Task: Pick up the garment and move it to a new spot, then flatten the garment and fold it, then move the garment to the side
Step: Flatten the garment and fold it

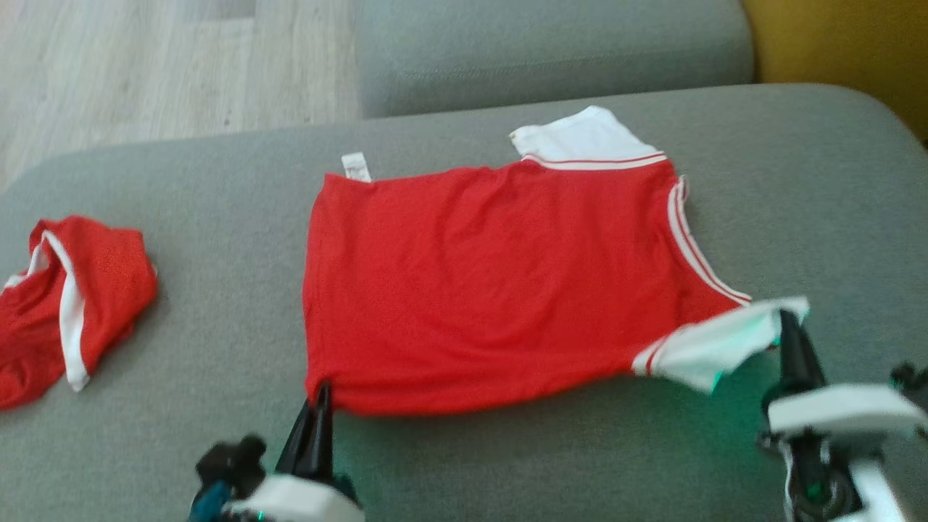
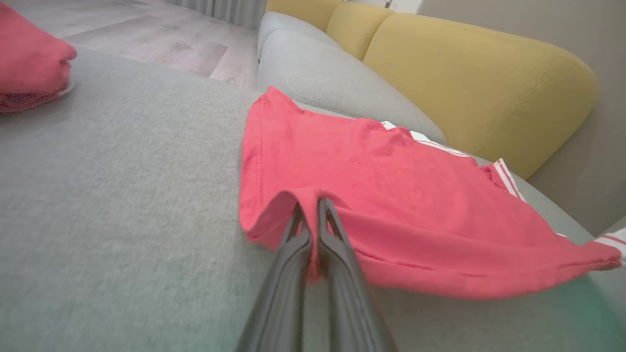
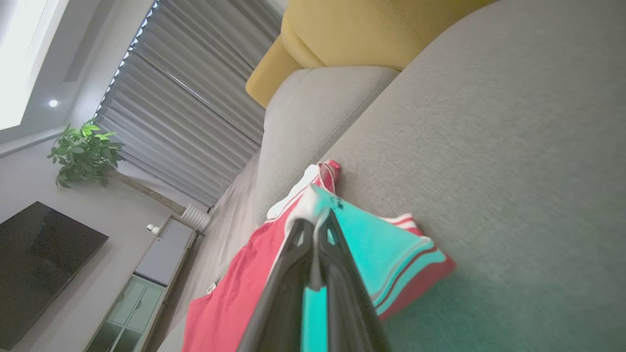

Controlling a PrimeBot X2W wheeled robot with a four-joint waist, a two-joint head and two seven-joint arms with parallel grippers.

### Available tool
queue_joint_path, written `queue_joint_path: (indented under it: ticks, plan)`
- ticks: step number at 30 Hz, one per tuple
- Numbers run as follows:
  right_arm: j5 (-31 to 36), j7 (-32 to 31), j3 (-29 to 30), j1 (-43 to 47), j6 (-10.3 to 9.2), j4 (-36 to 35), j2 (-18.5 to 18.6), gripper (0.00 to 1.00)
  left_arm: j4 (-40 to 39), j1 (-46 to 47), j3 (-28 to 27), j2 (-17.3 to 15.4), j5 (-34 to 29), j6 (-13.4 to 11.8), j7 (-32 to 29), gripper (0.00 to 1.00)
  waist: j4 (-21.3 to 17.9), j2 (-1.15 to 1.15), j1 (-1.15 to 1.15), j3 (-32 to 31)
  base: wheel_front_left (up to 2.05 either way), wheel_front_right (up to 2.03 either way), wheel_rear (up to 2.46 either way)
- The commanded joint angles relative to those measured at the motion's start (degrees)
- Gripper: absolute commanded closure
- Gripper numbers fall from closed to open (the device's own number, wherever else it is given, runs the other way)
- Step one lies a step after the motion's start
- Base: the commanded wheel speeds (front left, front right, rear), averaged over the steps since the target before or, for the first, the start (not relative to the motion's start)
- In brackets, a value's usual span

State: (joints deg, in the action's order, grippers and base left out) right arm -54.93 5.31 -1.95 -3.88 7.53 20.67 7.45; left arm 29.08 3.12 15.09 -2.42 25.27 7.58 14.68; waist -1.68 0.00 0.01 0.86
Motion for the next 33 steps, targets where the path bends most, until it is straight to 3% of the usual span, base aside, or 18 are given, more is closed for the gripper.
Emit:
queue_joint_path:
  ticks: [1,10,17,18,19,20,21,24,27,33]
  plan:
    - [0.4,0.0,-0.7,-3.0,-0.04,-1.2,0.4,1.00,-1.3,3.1,-1.2,-0.5,0.4,-0.1,0.3,1.00,0.6,0.00,-0.01,1.0,0.00,0.00,0.00]
    - [0.9,-1.3,2.7,-16.1,-0.04,7.9,-0.8,1.00,2.8,13.0,0.1,-0.5,2.4,-0.1,0.3,1.00,2.0,0.00,-0.01,6.8,0.00,0.00,0.00]
    - [3.8,-0.1,1.9,-25.2,-0.04,15.6,-1.3,1.00,7.1,20.1,-0.2,-0.5,2.9,-0.2,0.3,1.00,2.1,0.00,-0.01,10.7,0.00,0.00,0.00]
    - [4.3,0.3,1.6,-26.2,-0.04,16.7,-1.4,0.85,7.6,21.0,-0.4,-0.5,3.5,-0.6,0.3,1.00,2.1,0.00,-0.01,11.1,0.00,0.00,0.00]
    - [4.7,1.0,1.4,-27.2,-0.04,17.7,-1.5,0.34,7.7,21.7,-1.0,-0.5,4.2,-1.3,0.3,0.83,2.1,0.00,-0.01,11.5,0.00,0.00,0.00]
    - [5.2,1.9,1.2,-28.1,-0.04,18.6,-1.5,0.00,7.7,22.4,-1.5,-0.5,4.3,-2.1,0.3,0.40,2.0,0.00,-0.01,11.7,0.00,0.00,0.00]
    - [6.1,3.3,1.0,-28.9,-0.04,19.4,-1.5,0.00,7.5,22.9,-1.9,-0.5,4.1,-2.9,0.3,0.00,2.0,0.00,-0.01,11.9,0.00,0.00,0.00]
    - [12.0,8.4,-1.5,-30.4,-0.04,19.1,0.5,0.00,4.2,22.7,-3.6,-0.5,1.8,-6.0,0.3,0.00,2.0,0.00,-0.01,12.0,0.00,0.00,0.00]
    - [20.0,9.6,-2.5,-29.1,-0.04,15.7,2.4,0.00,-0.4,19.9,-5.4,-0.5,-3.2,-8.9,0.3,0.00,2.0,0.00,-0.01,11.5,0.00,0.00,0.00]
    - [35.0,9.7,0.6,-21.1,-0.04,8.5,1.6,0.00,-4.1,13.2,-6.0,-0.5,-10.7,-11.1,0.3,0.00,2.0,0.00,-0.01,9.2,0.00,0.00,0.00]
